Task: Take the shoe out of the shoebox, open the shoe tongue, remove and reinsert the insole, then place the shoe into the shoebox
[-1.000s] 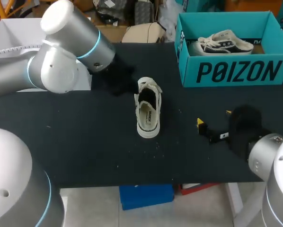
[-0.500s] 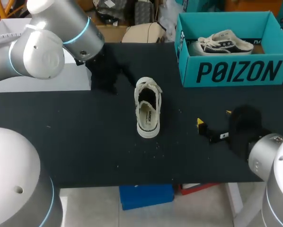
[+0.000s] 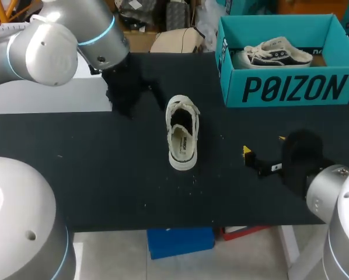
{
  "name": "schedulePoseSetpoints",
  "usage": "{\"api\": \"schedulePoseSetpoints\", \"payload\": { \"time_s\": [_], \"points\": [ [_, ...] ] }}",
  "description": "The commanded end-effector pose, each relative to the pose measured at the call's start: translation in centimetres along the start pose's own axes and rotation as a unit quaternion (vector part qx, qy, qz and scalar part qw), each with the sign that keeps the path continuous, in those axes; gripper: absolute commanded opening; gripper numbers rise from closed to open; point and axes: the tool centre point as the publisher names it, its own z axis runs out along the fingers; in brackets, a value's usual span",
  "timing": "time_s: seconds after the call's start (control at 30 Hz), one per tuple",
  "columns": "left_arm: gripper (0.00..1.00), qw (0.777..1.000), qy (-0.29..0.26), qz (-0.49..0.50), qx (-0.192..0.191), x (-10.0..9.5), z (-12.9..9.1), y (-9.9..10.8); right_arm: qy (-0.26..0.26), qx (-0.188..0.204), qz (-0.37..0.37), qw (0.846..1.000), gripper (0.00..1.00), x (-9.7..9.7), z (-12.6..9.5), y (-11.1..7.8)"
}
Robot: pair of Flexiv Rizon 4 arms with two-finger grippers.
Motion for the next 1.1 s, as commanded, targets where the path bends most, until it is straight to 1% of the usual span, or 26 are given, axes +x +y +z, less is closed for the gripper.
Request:
{"api": "schedulePoseSetpoints", "payload": {
  "time_s": [0.03,0.23,0.47,0.6,0.67,0.93,0.97,1.03,1.07,1.1],
  "points": [
    [1.00,1.000,0.021,0.004,0.007,-0.5,0.9,1.3,-0.013,0.001,0.000,1.000,1.00,0.7,0.0,0.1],
    [1.00,0.999,0.044,0.011,0.019,-0.8,2.0,2.3,-0.013,0.001,0.000,1.000,1.00,0.7,0.0,0.1],
    [1.00,0.997,0.063,0.012,0.038,-1.1,4.3,2.7,-0.013,0.001,0.000,1.000,1.00,0.7,0.0,0.1],
    [1.00,0.997,0.070,0.010,0.042,-1.2,5.3,3.1,-0.013,0.001,0.000,1.000,1.00,0.7,0.0,0.1],
    [1.00,0.996,0.082,0.010,0.040,-1.1,5.6,3.3,-0.013,0.001,0.000,1.000,1.00,0.7,0.0,0.1],
    [1.00,0.994,0.103,0.007,0.040,-0.8,7.1,3.3,-0.013,0.001,0.000,1.000,1.00,0.7,0.0,0.1],
    [0.98,0.993,0.108,0.007,0.037,-0.8,7.2,3.3,-0.013,0.001,0.000,1.000,1.00,0.7,0.0,0.1],
    [0.93,0.993,0.113,0.005,0.034,-0.6,7.3,3.4,-0.013,0.001,0.000,1.000,1.00,0.7,0.0,0.1],
    [0.81,0.993,0.115,0.005,0.033,-0.5,7.4,3.4,-0.013,0.001,0.000,1.000,1.00,0.7,0.0,0.1],
    [0.73,0.993,0.116,0.004,0.033,-0.4,7.4,3.4,-0.013,0.001,0.000,1.000,1.00,0.7,0.0,0.1]
  ]
}}
